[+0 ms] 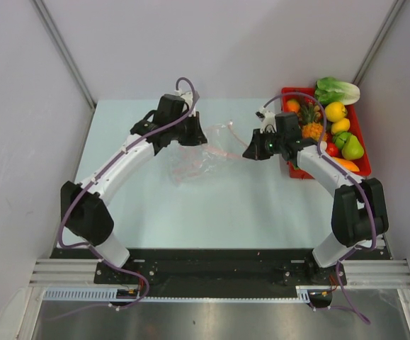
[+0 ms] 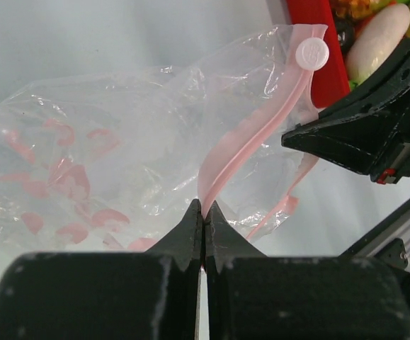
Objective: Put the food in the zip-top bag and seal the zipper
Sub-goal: Open the zipper of the food storage bag.
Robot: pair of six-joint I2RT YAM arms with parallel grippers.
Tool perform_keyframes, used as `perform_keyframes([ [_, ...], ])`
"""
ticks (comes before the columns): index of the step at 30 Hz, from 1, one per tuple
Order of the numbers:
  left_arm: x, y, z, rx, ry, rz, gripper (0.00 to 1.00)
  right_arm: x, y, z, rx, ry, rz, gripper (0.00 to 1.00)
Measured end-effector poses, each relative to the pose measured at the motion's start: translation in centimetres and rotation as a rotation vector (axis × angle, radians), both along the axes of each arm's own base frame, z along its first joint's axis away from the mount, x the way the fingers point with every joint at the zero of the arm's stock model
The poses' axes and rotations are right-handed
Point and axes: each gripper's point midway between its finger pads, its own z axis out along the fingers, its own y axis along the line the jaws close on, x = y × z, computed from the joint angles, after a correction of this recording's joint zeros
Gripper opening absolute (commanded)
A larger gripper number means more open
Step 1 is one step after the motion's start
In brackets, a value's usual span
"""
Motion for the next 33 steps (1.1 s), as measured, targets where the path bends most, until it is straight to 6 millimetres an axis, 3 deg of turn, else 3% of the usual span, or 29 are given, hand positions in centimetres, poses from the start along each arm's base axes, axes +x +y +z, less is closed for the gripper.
perform_keyframes([
  [2, -0.2, -0.4, -0.4, -0.008, 0.014, -0.025, 0.00, -0.3, -0.1, -0.3, -0.020, -0.001, 0.023, 0.24],
  [6, -0.3, -0.9, -1.2, -0.011, 0.040, -0.050, 0.00, -0.9, -0.7, -1.0, -0.057, 0.007, 0.049, 0.34],
  [7, -0.4, -1.2, -1.4, -0.015, 0.047, -0.059, 0.00, -0.9, -0.9, -1.2, -0.061, 0.011, 0.048, 0.34],
  [8, -0.5, -1.5, -1.4, -0.019, 0.051, -0.070, 0.00, -0.9, -1.1, -1.2, -0.064, 0.011, 0.044, 0.22],
  [10, -0.7, -2.0, -1.5, -0.028, 0.061, -0.093, 0.00, -0.7, -1.4, -1.2, -0.062, 0.011, 0.034, 0.10],
  [12, -1.1, -2.3, -1.6, -0.032, 0.067, -0.109, 0.00, -0.6, -1.5, -1.2, -0.063, 0.007, 0.034, 0.07],
  [14, -1.3, -2.6, -1.5, -0.035, 0.066, -0.123, 0.00, -0.6, -1.5, -1.2, -0.063, 0.007, 0.034, 0.40],
  [15, -1.3, -2.7, -1.5, -0.037, 0.065, -0.128, 0.00, -0.6, -1.5, -1.2, -0.062, 0.009, 0.032, 0.49],
  [16, -1.4, -2.7, -1.4, -0.038, 0.066, -0.131, 0.00, -0.6, -1.4, -1.2, -0.063, 0.012, 0.032, 0.51],
  [19, -1.5, -2.9, -1.2, -0.032, 0.067, -0.140, 0.00, -0.6, -1.4, -1.2, -0.066, 0.009, 0.031, 0.50],
  [20, -1.4, -3.0, -1.0, -0.033, 0.063, -0.141, 0.00, -0.5, -1.4, -1.2, -0.065, 0.006, 0.029, 0.43],
  [21, -1.4, -3.0, -0.9, -0.033, 0.062, -0.142, 0.00, -0.5, -1.4, -1.1, -0.064, 0.003, 0.028, 0.28],
  [22, -1.5, -3.1, -0.8, -0.033, 0.062, -0.145, 0.00, -0.3, -1.3, -1.0, -0.060, 0.000, 0.025, 0.19],
  [24, -1.7, -3.1, -0.9, -0.029, 0.067, -0.147, 0.00, -0.2, -1.2, -0.7, -0.054, -0.011, 0.028, 0.39],
  [25, -1.7, -3.1, -1.0, -0.026, 0.071, -0.147, 0.00, -0.1, -1.2, -0.4, -0.049, -0.013, 0.026, 0.55],
  [28, -1.7, -3.1, -1.2, -0.021, 0.077, -0.144, 0.00, 0.3, -1.2, 0.4, -0.037, -0.032, 0.035, 0.75],
  [30, -1.4, -3.2, -1.2, -0.019, 0.076, -0.140, 0.00, 0.3, -1.8, 1.0, -0.032, -0.041, 0.036, 0.82],
  [33, -0.9, -3.7, -1.8, -0.018, 0.080, -0.139, 0.00, 0.4, -4.1, 2.7, -0.027, -0.061, -0.005, 0.84],
])
